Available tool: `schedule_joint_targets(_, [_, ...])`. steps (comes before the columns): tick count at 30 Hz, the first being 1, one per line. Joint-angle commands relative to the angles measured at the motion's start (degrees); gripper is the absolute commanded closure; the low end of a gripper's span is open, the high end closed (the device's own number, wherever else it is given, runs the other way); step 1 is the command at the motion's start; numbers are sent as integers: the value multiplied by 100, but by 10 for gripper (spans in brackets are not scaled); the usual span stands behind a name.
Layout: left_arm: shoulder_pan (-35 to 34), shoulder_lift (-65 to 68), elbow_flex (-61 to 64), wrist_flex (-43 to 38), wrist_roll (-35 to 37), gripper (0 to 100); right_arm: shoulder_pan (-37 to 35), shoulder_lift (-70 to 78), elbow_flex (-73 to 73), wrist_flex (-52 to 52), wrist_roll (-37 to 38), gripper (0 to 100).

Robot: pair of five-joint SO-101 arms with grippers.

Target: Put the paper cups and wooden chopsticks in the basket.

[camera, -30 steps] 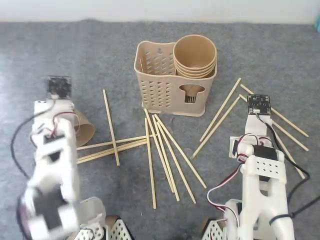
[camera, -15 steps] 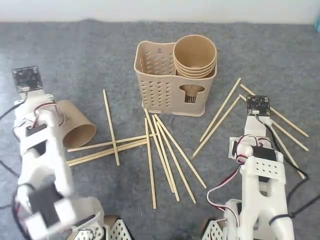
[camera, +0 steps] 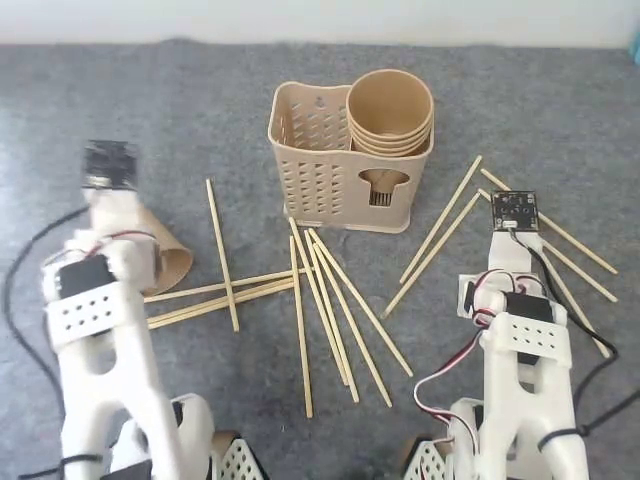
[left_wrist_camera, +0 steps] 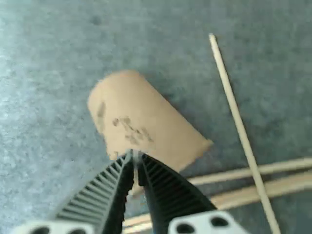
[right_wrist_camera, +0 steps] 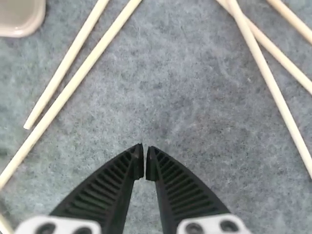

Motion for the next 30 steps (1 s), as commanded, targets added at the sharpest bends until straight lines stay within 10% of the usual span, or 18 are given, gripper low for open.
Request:
schedule_joint_targets(1, [316,-237,154,202,-738,987,-57,-163,-62,-119,114,961])
schedule_joint_targets(17, [299,-290,3011,-4738,-1275,988,-57,-163,-62,-119,114,961])
schedule_joint_targets(30, [290,-993,3055,-4149,-1266,988,-57,-163,-53,-242,114,961])
